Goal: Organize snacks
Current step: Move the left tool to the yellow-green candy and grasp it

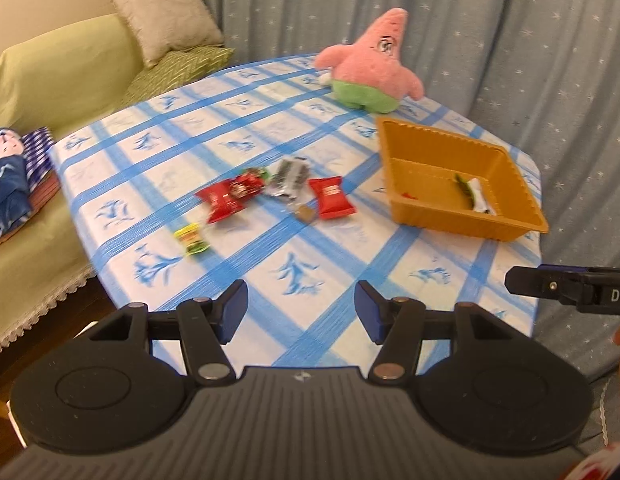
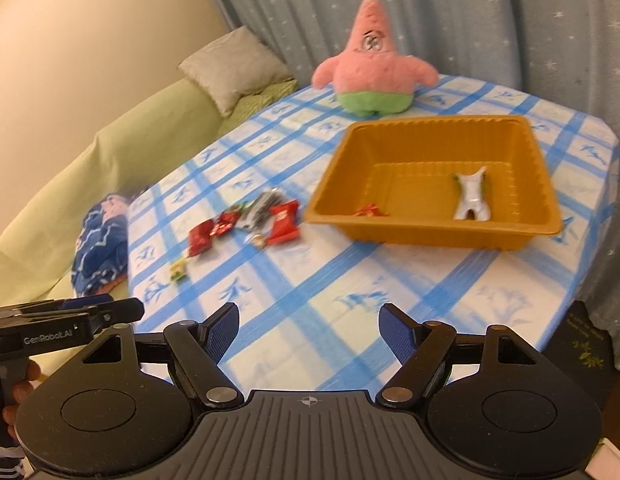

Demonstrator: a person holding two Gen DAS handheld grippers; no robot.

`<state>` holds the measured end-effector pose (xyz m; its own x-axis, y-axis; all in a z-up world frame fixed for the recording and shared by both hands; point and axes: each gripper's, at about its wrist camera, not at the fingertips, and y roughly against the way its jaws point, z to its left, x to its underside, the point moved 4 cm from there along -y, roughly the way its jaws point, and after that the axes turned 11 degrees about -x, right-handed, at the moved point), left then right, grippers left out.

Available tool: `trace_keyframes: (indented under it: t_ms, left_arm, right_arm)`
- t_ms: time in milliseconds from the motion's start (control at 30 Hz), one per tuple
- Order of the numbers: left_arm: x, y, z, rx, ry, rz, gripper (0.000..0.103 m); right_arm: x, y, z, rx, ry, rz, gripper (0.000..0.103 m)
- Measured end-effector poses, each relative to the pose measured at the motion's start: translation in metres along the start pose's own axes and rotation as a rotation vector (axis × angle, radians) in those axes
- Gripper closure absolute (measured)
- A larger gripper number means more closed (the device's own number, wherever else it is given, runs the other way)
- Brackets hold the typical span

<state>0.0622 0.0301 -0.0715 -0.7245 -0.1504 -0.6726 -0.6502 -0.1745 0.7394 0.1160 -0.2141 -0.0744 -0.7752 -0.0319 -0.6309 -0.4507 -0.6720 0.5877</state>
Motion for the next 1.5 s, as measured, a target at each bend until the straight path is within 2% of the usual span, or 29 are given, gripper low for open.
trace_keyframes:
  t_ms: [300,667,800,933,1267,1500]
  left_arm:
    - [0.004,-0.025,0.038,-0.037,0.009,0.043,0.048]
    - [-0.009,-0.067,0.065,-0.024,-0.013,0.078,0.049]
    - [-0.013,-0.082,0.071,-0.013,-0.014,0.090,0.049]
    - [-0.016,-0.098,0.076,-0.003,-0.028,0.106,0.056]
    - [-0.025,-0.133,0.081,0.016,-0.043,0.125,0.056]
    - [-0.034,-0.156,0.083,0.015,-0.024,0.134,0.064]
  right_arm:
    - [0.004,-0.039,0.021,-0.020,-0.017,0.034,0.026]
    - [0.002,-0.087,0.032,0.003,-0.051,0.047,0.026]
    - [0.001,-0.102,0.033,0.022,-0.069,0.051,0.026]
    - [-0.002,-0.114,0.035,0.037,-0.079,0.048,0.026]
    - [-0.006,-0.139,0.033,0.071,-0.109,0.044,0.026]
    - [-0.010,-0.152,0.030,0.091,-0.125,0.050,0.026]
